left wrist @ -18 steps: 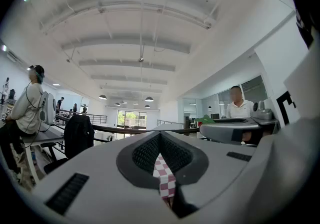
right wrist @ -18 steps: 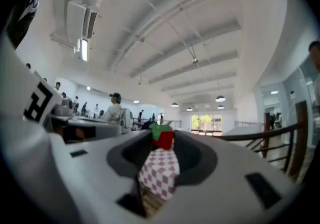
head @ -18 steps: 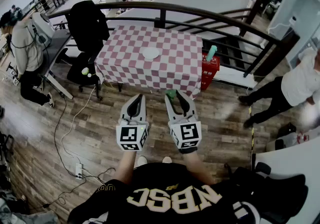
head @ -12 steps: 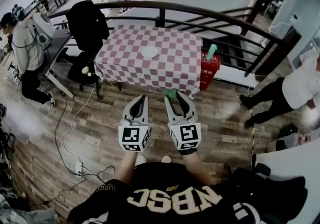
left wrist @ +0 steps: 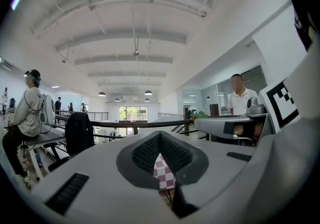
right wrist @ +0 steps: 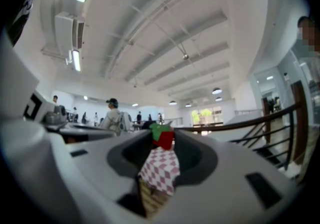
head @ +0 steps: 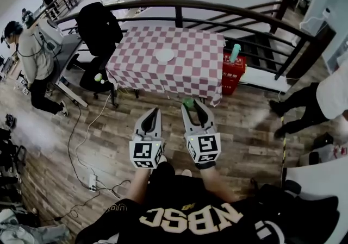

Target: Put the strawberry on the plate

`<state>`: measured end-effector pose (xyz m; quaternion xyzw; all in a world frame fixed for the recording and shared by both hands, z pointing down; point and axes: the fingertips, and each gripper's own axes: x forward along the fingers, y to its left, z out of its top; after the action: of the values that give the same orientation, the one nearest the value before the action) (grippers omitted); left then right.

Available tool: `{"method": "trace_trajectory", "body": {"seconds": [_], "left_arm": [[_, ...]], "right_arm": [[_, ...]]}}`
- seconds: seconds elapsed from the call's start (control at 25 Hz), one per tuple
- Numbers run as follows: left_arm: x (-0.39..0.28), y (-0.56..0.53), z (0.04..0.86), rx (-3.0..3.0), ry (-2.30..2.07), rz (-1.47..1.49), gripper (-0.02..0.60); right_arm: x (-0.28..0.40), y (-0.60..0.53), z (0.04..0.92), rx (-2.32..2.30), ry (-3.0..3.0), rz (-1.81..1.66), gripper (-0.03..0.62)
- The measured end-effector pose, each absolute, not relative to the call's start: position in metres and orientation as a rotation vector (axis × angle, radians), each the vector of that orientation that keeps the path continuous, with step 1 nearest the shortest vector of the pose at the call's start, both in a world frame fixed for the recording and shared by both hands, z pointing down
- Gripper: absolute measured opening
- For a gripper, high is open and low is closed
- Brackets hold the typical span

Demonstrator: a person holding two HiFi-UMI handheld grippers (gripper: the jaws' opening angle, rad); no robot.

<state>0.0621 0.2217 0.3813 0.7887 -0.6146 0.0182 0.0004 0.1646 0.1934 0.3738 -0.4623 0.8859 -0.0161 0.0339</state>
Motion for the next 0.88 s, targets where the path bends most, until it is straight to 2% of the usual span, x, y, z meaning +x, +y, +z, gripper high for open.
{"method": "trace_trajectory", "body": {"seconds": [0.44,0.88], "left_arm": [[0.069,0.136,0.411,2.499,-1.800,0.035,0.015],[0.004,-0.002,0.395,2.521,-1.743,-0.048,0.015]], "right_arm": [[0.157,0.125,0.406,-1.496,2.762,-0.110,0.147],[0.090,0.000,0.391,-1.555,2.790,-0.056,0.147]]}}
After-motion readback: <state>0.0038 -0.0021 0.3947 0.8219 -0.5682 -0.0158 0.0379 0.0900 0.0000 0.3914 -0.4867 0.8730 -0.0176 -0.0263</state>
